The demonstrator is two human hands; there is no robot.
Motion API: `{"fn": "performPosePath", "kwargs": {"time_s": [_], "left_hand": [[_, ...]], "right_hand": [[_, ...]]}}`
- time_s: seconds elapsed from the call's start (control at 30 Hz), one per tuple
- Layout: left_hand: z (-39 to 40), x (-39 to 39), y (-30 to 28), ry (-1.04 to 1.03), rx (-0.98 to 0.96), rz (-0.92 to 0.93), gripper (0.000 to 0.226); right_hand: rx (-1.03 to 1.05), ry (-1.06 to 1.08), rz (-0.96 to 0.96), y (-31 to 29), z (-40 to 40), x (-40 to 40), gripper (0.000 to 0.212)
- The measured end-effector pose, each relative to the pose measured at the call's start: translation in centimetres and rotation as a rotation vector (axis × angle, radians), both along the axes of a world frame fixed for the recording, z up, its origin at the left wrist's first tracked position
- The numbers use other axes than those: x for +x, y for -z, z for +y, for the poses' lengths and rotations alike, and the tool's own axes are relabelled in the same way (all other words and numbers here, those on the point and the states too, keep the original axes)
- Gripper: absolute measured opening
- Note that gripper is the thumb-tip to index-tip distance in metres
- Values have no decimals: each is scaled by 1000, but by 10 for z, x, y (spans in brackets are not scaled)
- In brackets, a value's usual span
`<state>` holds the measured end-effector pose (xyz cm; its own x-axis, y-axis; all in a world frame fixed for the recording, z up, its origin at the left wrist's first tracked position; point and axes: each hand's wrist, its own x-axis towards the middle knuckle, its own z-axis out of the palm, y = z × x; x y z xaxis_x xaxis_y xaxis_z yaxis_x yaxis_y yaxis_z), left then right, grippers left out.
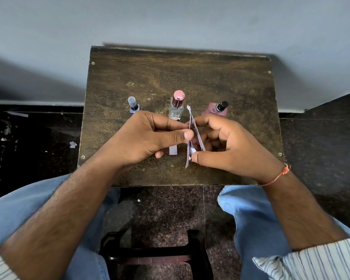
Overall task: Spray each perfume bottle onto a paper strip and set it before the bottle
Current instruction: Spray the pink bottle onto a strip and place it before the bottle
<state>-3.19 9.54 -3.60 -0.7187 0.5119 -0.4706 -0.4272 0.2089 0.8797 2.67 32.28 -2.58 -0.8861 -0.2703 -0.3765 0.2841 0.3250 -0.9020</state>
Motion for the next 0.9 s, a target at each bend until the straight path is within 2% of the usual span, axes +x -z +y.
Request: {"fn": "performPosePath", "kwargs": {"time_s": [0.23,0.43,0.6,0.77,0.9], "left_hand": [[-3,-1,-3,83,-22,23,22],[-7,-4,-2,121,-73,47,21],[-11,-6,-2,177,-91,82,31],[-13,-7,0,197,-107,128,14],[-10,-5,6,197,-197,255,10]], "right_hand": [[16,7,3,2,1,0,47],[47,17,-13,2,3,0,26],[52,-12,-40,0,4,-1,30],[55,-11,-56,0,6,-1,33],[-62,9,-101,0,7,0,41]]}}
